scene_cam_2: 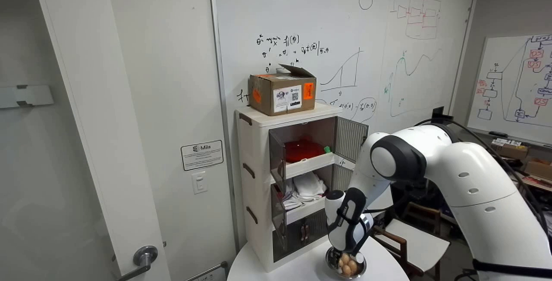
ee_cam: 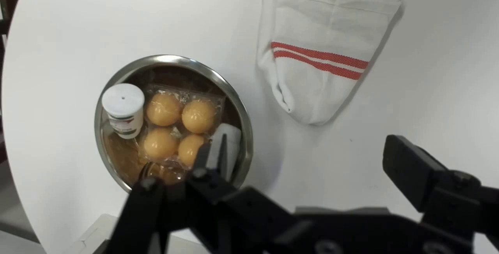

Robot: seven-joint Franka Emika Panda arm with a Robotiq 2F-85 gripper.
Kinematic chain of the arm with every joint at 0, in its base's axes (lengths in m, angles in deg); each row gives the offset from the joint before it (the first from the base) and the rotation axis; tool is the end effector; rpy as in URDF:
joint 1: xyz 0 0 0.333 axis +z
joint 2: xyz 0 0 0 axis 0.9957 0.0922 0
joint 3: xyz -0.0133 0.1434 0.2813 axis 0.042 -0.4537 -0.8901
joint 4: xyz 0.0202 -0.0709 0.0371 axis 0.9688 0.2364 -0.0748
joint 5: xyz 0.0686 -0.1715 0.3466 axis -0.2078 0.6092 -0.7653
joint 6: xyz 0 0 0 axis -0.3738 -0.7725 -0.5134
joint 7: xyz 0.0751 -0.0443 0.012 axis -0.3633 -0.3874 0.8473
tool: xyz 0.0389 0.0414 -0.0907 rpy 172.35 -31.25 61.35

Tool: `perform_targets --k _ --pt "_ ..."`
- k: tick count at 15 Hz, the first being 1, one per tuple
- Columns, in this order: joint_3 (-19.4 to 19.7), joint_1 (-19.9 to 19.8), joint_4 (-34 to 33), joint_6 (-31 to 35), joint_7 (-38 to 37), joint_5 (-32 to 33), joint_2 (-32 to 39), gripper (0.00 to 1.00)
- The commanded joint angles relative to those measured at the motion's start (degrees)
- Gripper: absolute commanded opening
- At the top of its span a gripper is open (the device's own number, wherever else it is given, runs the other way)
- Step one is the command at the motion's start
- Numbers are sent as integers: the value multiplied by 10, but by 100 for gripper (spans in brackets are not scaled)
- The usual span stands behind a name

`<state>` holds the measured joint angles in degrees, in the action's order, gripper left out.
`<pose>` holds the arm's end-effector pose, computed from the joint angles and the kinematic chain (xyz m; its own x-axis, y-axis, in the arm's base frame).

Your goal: Put the bowl in the cabinet

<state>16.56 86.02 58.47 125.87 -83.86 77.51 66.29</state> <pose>0.5270 -0.0441 0.0687 0.9568 0.2781 -0.0843 0.2882 -0.9452 0.1533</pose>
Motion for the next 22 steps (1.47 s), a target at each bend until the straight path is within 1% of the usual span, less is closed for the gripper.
perform_targets --k 1,3,8,14,17,18,19,21,22 --pt "8 -17 -40 31 14 -9 61 100" --pt "14 -20 -64 47 8 -12 95 100" --pt "13 -19 -132 75 2 -32 176 100" --pt "32 0 -220 70 -3 -40 272 100" --pt "38 9 -264 65 -3 -39 306 100" --pt "40 12 -278 63 -2 -39 315 96" --pt "43 15 -289 62 -3 -38 323 74" --pt "46 22 -308 61 -2 -36 336 69" --pt "48 25 -315 60 -3 -37 341 64"
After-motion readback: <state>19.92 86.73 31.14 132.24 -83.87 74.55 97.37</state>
